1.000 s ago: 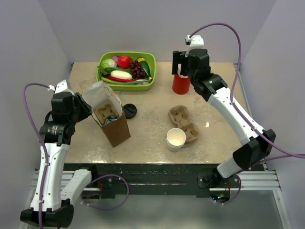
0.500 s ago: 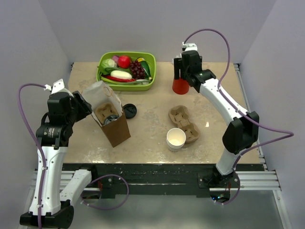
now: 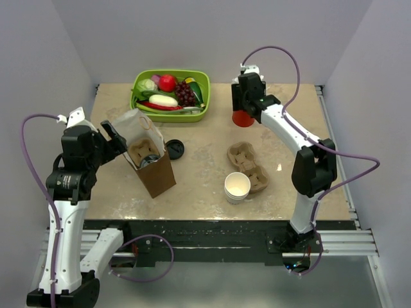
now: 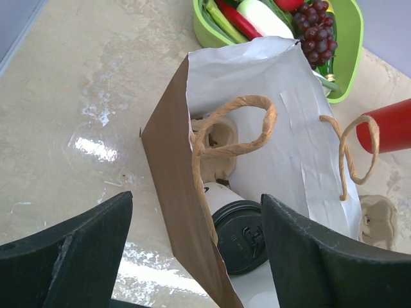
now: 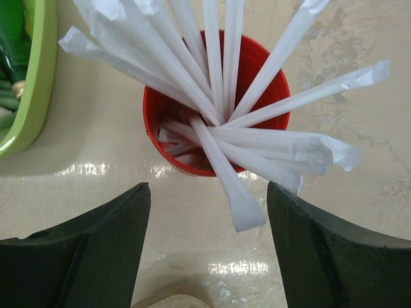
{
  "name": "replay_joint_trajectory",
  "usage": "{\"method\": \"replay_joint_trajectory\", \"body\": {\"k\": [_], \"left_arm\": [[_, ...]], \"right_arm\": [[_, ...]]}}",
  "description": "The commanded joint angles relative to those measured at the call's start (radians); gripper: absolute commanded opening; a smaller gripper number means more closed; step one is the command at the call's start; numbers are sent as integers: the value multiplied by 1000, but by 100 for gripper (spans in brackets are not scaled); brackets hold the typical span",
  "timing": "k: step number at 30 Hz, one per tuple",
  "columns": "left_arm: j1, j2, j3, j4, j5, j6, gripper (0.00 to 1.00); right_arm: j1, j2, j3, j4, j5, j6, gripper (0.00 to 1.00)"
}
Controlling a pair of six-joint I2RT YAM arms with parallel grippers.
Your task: Pack the takeout coffee
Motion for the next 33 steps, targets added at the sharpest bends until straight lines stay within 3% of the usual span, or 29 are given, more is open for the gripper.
{"method": "replay_joint_trajectory", "body": {"k": [1, 6, 8, 9, 11, 12, 16, 25, 33], "left_arm": [[4, -19, 52, 2, -7, 19, 87], [4, -27, 56, -3, -12, 19, 92], [4, -30, 59, -5, -15, 19, 100], [4, -31, 60, -5, -15, 19, 100], [4, -31, 63, -6, -18, 18, 100], [4, -31, 65, -8, -18, 18, 100], [4, -30, 71, -8, -21, 19, 100], [4, -24, 80, 9, -27, 22, 100], [4, -5, 94, 18, -17, 25, 100]], "right_arm": [[-6, -24, 10, 108, 43, 14, 74], [-6, -17, 13, 117, 47, 30, 64], [-8, -1, 36, 100, 52, 43, 52], [-6, 3, 47, 77, 55, 49, 42], [-6, 8, 58, 65, 73, 58, 34], [-8, 5, 58, 65, 82, 58, 23], [-6, -38, 41, 85, 107, 46, 0], [-8, -225, 125, -20, 11, -23, 0], [9, -460, 147, -23, -395, -89, 0]]}}
